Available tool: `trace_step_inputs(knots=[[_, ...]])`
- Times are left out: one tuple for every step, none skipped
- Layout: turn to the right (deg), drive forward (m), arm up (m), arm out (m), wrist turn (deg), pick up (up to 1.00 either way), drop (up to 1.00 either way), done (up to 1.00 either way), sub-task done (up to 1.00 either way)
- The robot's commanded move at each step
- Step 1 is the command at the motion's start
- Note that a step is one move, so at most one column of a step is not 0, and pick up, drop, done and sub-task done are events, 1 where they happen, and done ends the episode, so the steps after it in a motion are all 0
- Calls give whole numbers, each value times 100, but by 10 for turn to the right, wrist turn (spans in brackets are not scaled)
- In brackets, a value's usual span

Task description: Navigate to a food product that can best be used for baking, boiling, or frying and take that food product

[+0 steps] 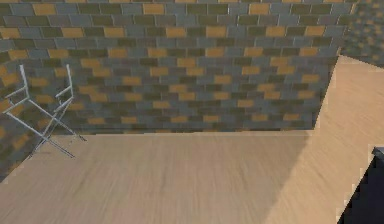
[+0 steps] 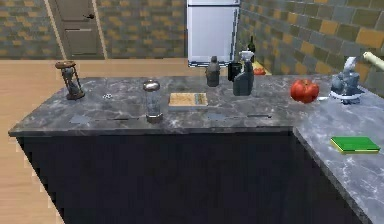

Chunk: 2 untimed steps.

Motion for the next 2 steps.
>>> trace_step_inputs(knots=[[-450,0,0,0,0,0,0,0,0],[-450,0,0,0,0,0,0,0,0]])
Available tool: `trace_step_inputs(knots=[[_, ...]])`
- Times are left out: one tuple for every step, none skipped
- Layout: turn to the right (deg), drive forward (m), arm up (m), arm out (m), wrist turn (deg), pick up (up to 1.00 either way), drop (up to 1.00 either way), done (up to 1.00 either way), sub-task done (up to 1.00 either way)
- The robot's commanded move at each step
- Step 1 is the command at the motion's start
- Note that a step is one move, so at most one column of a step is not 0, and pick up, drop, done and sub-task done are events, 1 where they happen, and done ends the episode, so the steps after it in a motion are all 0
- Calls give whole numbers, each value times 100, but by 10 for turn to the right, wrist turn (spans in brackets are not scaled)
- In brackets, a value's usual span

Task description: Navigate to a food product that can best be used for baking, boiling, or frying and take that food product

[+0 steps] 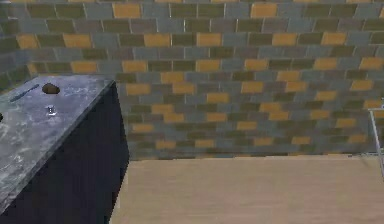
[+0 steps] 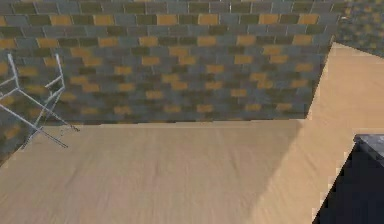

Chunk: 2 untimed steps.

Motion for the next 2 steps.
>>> trace_step_inputs(knots=[[0,30,0,0,0,0,0,0,0],[-450,0,0,0,0,0,0,0,0]])
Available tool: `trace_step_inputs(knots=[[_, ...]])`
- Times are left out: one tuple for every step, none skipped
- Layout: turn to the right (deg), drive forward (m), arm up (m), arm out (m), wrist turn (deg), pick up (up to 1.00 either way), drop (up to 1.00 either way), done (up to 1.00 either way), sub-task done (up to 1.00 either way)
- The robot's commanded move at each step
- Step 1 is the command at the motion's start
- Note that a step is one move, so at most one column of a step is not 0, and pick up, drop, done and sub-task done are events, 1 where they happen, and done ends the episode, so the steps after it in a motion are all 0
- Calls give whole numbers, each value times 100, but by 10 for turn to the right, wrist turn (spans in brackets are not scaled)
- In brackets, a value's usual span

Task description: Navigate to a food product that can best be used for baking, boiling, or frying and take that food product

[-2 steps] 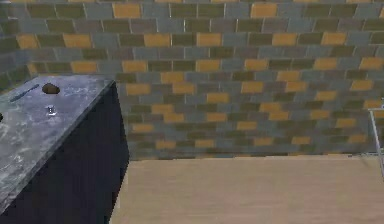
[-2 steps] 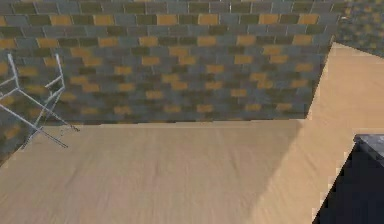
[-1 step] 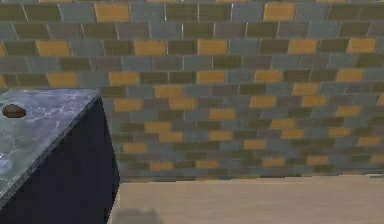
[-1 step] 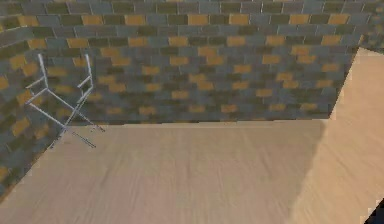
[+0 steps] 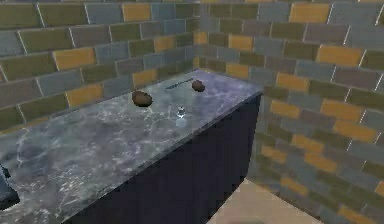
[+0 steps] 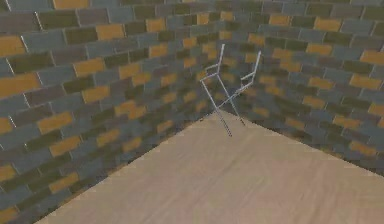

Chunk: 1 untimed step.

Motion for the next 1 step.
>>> trace_step_inputs(knots=[[-450,0,0,0,0,0,0,0,0]])
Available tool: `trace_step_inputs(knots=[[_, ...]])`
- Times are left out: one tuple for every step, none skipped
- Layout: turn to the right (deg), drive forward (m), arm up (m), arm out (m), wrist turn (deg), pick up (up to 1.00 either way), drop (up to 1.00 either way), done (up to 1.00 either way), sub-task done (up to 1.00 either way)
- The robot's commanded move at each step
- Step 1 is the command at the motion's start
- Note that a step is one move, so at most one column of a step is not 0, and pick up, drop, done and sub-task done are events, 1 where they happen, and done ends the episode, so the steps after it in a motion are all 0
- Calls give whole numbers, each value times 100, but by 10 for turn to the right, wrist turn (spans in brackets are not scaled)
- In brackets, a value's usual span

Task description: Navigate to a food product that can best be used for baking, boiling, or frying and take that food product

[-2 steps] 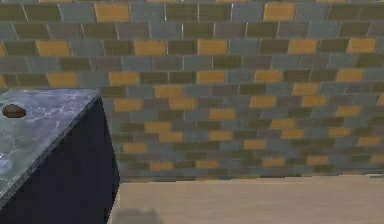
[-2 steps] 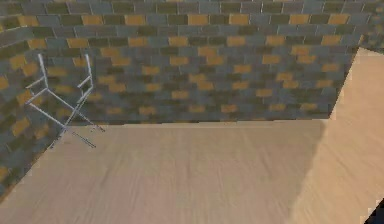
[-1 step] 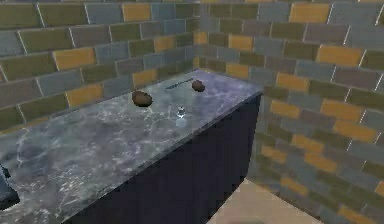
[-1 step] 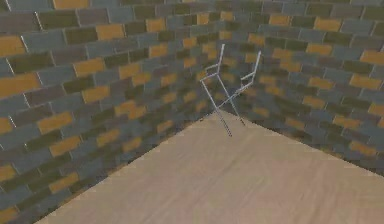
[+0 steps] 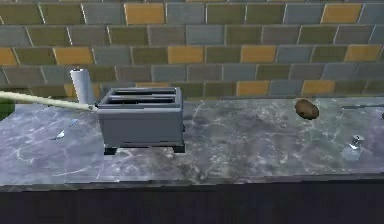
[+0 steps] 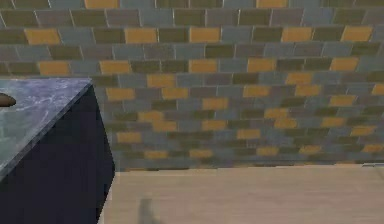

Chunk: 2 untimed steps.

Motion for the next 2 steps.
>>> trace_step_inputs(knots=[[-450,0,0,0,0,0,0,0,0],[-120,0,0,0,0,0,0,0,0]])
